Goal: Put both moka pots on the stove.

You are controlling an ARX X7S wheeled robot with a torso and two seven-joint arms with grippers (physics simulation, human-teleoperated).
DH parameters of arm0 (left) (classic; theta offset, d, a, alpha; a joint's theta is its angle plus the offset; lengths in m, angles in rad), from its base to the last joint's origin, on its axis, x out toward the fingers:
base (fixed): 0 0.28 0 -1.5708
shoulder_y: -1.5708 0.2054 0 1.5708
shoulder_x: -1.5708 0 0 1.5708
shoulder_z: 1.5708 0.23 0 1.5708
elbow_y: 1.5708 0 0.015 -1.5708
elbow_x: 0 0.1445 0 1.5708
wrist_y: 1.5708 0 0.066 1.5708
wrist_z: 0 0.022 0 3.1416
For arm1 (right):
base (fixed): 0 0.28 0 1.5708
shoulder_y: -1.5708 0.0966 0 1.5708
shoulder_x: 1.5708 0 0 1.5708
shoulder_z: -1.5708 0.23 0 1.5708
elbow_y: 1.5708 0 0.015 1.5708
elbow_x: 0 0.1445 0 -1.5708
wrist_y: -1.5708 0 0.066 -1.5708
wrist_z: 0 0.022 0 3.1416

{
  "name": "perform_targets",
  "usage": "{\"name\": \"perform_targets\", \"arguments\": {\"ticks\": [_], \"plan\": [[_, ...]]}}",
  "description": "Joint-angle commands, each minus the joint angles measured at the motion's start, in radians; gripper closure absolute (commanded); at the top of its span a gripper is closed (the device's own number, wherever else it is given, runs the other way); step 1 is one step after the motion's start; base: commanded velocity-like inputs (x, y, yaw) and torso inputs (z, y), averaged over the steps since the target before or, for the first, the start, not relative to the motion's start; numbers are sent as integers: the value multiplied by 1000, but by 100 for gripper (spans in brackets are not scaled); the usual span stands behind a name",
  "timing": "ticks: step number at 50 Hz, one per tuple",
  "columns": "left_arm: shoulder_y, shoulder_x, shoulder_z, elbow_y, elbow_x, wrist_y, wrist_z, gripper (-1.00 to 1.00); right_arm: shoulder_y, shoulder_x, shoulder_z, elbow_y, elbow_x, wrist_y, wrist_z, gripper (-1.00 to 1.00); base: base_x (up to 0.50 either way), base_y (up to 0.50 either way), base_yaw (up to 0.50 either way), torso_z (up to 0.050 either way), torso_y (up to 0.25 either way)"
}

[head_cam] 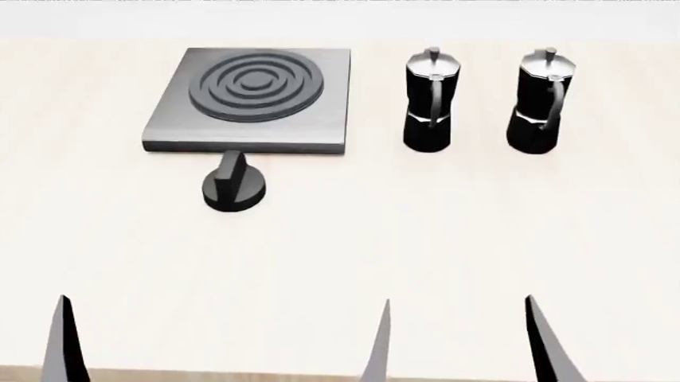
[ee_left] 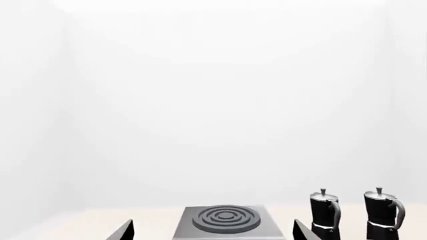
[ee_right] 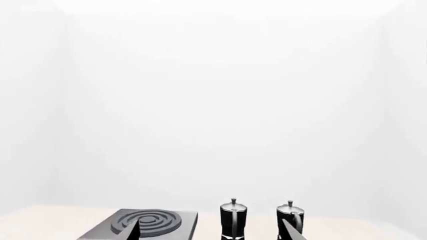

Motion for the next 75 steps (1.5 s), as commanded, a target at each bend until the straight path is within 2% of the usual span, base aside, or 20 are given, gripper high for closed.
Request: {"name": "perform_targets", "arguments": {"ticks": [1,75], "plan": [[17,-15,5,49,-5,4,-16,-100,-6,11,-8,-48,6,20,19,-100,156,0,0,0,0],[0,-70,42,21,-22,13,-83,-100,9,66,-48,-9,17,6,96,-100,156,0,0,0,0]]}}
